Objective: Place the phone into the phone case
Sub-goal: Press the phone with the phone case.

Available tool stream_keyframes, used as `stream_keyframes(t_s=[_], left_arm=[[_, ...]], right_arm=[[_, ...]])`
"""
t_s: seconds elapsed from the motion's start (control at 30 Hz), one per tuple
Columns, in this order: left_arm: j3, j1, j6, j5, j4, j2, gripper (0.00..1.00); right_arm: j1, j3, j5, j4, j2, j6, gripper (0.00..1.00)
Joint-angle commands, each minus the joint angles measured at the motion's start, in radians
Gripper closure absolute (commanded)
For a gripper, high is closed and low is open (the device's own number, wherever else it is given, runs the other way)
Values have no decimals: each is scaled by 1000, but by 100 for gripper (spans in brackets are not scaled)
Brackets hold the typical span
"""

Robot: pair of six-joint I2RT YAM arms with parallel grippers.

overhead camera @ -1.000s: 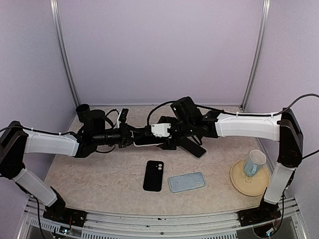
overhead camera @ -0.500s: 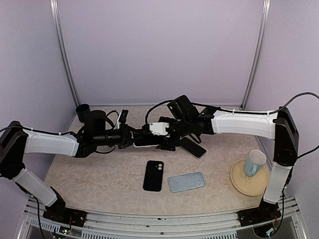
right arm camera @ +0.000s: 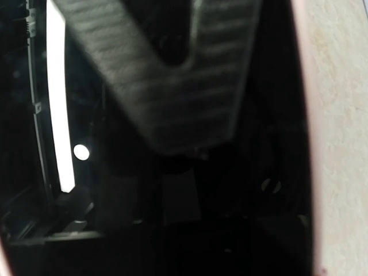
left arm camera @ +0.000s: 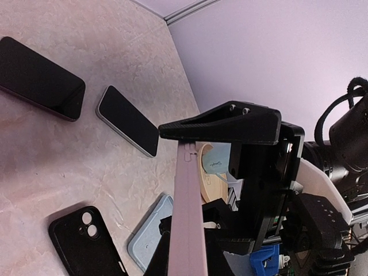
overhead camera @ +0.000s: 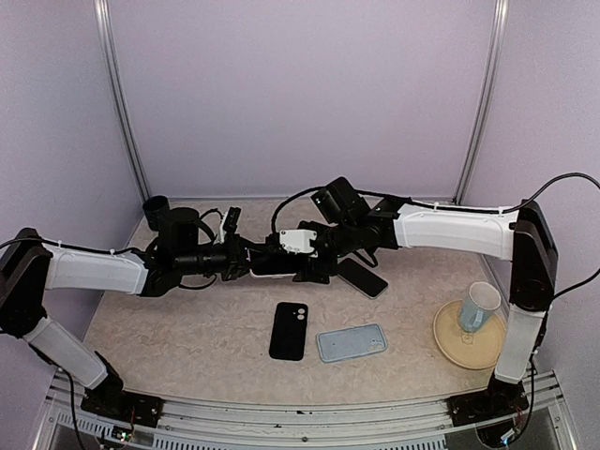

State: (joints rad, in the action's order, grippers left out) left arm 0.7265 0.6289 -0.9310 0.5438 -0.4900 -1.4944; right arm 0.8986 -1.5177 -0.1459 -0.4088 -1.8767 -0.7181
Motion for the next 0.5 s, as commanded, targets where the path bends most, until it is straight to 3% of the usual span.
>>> stream_keyframes(t_s=[0.0,0.2,0.3,0.47], left_arm=[[12,17,88,-8,-61,23,100],[13,17,89,-6,-61,24,100],[12,17,88,-7,-62,23,100],[14,17,87,-7,-61,20,100]], right_arm=[[-4,-72,-129,109,4,167,23],[-4,-84,-130,108,-6,174,20],[-4,-87,-139,107,-10,175,10],[-2,-91,-156,112,-11,177,6]])
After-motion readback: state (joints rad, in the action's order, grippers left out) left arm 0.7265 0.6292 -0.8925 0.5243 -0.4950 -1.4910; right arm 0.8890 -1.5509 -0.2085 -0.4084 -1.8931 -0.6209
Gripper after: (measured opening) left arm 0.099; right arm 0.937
